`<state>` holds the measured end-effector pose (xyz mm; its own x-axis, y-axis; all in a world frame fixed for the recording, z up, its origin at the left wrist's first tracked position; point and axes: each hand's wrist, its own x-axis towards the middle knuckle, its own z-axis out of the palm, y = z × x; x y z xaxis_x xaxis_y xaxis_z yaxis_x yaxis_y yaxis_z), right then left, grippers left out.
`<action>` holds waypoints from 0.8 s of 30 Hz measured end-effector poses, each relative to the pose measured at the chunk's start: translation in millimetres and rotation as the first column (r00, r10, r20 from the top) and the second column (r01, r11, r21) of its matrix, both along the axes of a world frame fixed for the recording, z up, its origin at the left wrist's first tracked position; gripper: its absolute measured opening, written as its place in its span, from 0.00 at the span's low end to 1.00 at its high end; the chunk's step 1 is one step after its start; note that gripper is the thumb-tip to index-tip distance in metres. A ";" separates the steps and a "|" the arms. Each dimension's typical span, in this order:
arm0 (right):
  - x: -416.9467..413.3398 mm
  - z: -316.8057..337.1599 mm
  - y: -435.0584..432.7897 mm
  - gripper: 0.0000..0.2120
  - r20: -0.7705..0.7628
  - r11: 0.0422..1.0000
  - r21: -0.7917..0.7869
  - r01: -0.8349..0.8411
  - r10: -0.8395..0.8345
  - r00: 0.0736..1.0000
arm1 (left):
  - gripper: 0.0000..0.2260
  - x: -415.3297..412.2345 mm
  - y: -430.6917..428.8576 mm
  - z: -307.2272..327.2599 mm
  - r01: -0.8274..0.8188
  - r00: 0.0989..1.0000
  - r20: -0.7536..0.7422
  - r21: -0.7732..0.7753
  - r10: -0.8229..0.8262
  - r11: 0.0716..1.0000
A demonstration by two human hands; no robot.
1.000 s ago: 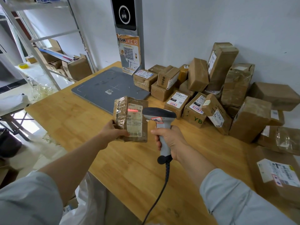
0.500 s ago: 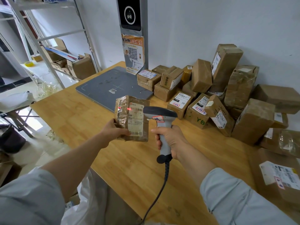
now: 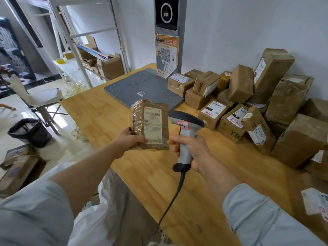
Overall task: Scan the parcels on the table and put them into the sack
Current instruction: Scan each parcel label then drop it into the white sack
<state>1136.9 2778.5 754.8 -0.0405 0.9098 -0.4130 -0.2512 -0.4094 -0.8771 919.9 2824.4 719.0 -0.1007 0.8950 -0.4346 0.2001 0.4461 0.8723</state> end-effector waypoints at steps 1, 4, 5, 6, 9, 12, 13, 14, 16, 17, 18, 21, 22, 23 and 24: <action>-2.0 -3.0 1.4 0.07 -0.005 1.000 -0.007 0.009 -0.009 1.000 | 0.22 -3.9 -6.5 1.1 -0.020 0.999 0.036 -0.011 0.021 1.000; -12.7 -15.7 8.1 0.09 -0.043 0.997 -0.065 0.042 -0.045 0.998 | 0.16 -21.7 -30.6 2.0 -0.083 0.985 0.145 -0.046 0.089 0.995; -18.8 -20.5 9.8 0.10 -0.059 0.996 -0.085 0.035 -0.040 0.997 | 0.15 -29.4 -40.0 2.0 -0.104 0.977 0.182 -0.061 0.114 0.993; -26.5 -25.1 10.3 0.11 -0.062 0.995 -0.101 0.014 -0.021 0.998 | 0.15 -37.7 -49.2 2.1 -0.127 0.966 0.215 -0.078 0.141 0.989; -55.1 -39.6 7.6 0.13 -0.051 0.988 -0.129 -0.089 0.083 0.995 | 0.18 -63.7 -74.4 0.1 -0.160 0.940 0.287 -0.113 0.186 0.981; -88.1 -51.6 3.3 0.13 -0.076 0.975 -0.151 -0.162 0.152 0.985 | 0.25 -91.6 -92.2 -7.3 -0.197 0.909 0.345 -0.135 0.233 0.971; -101.8 -53.9 3.4 0.12 -0.083 0.967 -0.162 -0.196 0.184 0.979 | 0.25 -102.6 -97.3 -10.0 -0.229 0.887 0.376 -0.146 0.269 0.962; -109.0 -56.1 3.6 0.12 -0.088 0.961 -0.174 -0.216 0.203 0.975 | 0.22 -107.4 -100.2 -11.7 -0.250 0.864 0.408 -0.164 0.296 0.954; -136.1 -59.2 7.8 0.15 -0.082 0.940 -0.192 -0.283 0.272 0.959 | 0.17 -127.0 -107.1 -16.3 -0.299 0.810 0.463 -0.203 0.361 0.932; -151.9 -61.9 10.5 0.17 -0.080 0.929 -0.203 -0.310 0.300 0.951 | 0.16 -139.0 -110.7 -20.8 -0.311 0.798 0.468 -0.220 0.380 0.925; -169.3 -64.7 13.2 0.18 -0.077 0.920 -0.215 -0.328 0.319 0.945 | 0.17 -152.2 -113.9 -26.5 -0.311 0.793 0.471 -0.234 0.387 0.921; -222.8 -80.4 21.2 0.20 -0.036 0.894 -0.277 -0.353 0.358 0.933 | 0.24 -193.3 -124.5 -48.9 -0.344 0.774 0.455 -0.282 0.441 0.896; -241.1 -87.5 23.9 0.21 -0.015 0.880 -0.299 -0.368 0.382 0.924 | 0.27 -207.3 -128.2 -59.0 -0.380 0.749 0.450 -0.310 0.487 0.871; -259.1 -94.3 26.1 0.20 -0.001 0.866 -0.318 -0.385 0.406 0.914 | 0.29 -221.0 -132.3 -68.9 -0.411 0.713 0.456 -0.343 0.532 0.845; -277.1 -103.2 28.7 0.20 0.017 0.855 -0.329 -0.400 0.429 0.903 | 0.31 -234.9 -136.1 -79.9 -0.438 0.679 0.457 -0.375 0.574 0.817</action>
<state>859.8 2807.2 651.5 -0.3362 0.6408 -0.6902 0.0740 -0.7126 -0.6977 685.1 2688.3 639.1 -0.2046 0.6496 -0.7323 -0.5736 0.5266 0.6274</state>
